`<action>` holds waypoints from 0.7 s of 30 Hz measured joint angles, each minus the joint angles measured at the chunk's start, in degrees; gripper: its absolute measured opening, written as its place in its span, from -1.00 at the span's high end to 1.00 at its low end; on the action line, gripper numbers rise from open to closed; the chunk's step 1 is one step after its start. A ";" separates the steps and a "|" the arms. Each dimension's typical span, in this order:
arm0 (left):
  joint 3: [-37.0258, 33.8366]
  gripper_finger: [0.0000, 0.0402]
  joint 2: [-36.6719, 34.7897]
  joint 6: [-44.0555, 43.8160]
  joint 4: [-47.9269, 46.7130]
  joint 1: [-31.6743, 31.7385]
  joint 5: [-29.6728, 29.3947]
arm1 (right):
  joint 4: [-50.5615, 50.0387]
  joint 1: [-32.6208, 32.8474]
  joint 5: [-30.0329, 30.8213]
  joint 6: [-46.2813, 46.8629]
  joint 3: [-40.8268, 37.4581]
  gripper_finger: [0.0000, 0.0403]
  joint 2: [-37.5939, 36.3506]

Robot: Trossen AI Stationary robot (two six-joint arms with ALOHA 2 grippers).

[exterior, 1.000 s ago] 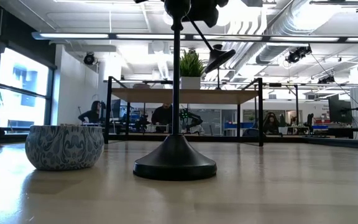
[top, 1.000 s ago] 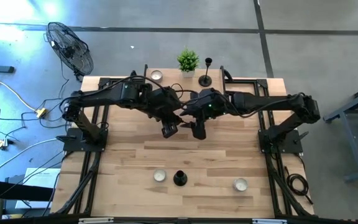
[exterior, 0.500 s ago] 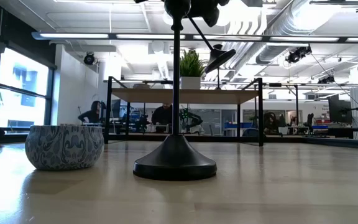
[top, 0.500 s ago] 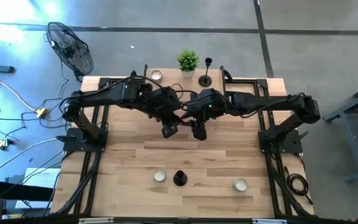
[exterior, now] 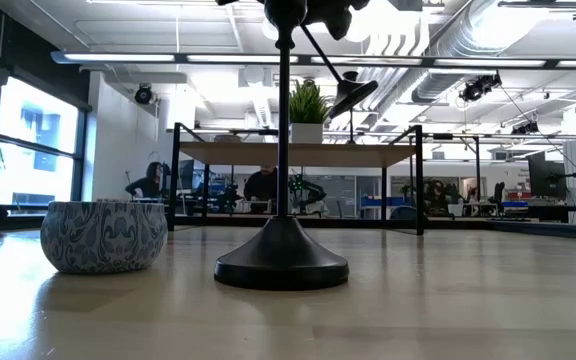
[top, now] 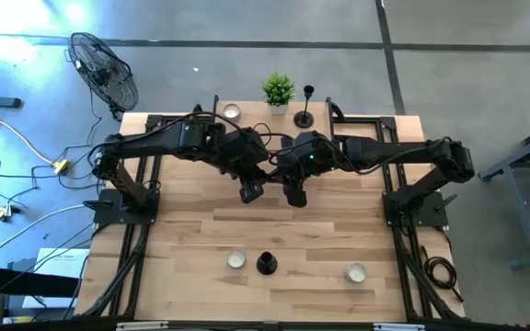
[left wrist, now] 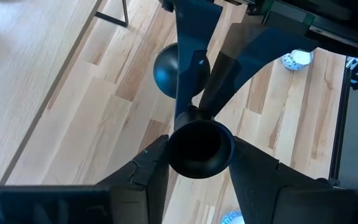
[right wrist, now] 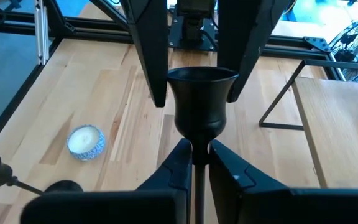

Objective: Pick & Place candle stick holders
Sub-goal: Put the left black candle holder on the shelf

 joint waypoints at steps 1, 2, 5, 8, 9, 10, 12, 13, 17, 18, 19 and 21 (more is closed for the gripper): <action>0.00 0.24 0.00 0.00 0.02 0.00 0.00 | 0.00 0.00 0.00 -0.09 0.00 0.88 0.00; 0.00 0.20 0.00 -0.02 0.07 0.00 0.03 | 0.01 0.00 0.03 -0.14 0.00 0.88 0.00; 0.00 0.05 0.00 -0.07 0.40 -0.04 0.20 | -0.07 -0.02 0.24 -0.42 0.00 0.88 0.00; 0.00 -0.07 0.00 -0.38 0.32 -0.04 0.04 | -0.33 -0.02 0.44 -0.39 0.00 0.88 0.00; 0.00 -0.11 0.00 -0.72 0.28 -0.04 0.02 | -0.40 -0.02 0.46 -0.40 0.00 0.88 0.00; 0.00 -0.14 0.00 -1.37 0.26 -0.04 0.02 | -0.55 -0.02 0.42 -0.36 0.00 0.88 0.00; 0.00 -0.20 0.00 -1.70 0.24 -0.04 0.00 | -0.80 -0.02 0.42 -0.24 0.00 0.88 0.00; 0.00 -0.23 -0.02 -1.68 0.22 -0.04 -0.02 | -0.97 -0.02 0.42 -0.22 0.00 0.88 0.00; 0.02 -0.32 -0.97 -1.21 0.27 -0.04 -0.16 | -1.24 -0.02 0.97 -0.14 -0.02 0.88 0.00; 0.02 -0.34 -1.44 -1.03 0.17 -0.04 -0.16 | -1.43 -0.02 1.29 -0.13 -0.02 0.88 0.00; 0.02 -0.36 -1.85 -1.02 -0.09 -0.04 -0.17 | -1.75 -0.02 1.53 -0.11 -0.02 0.88 0.00; 0.02 -0.39 -2.94 -0.87 0.41 -0.04 -0.15 | -2.76 -0.02 2.10 -0.17 -0.02 0.88 -0.04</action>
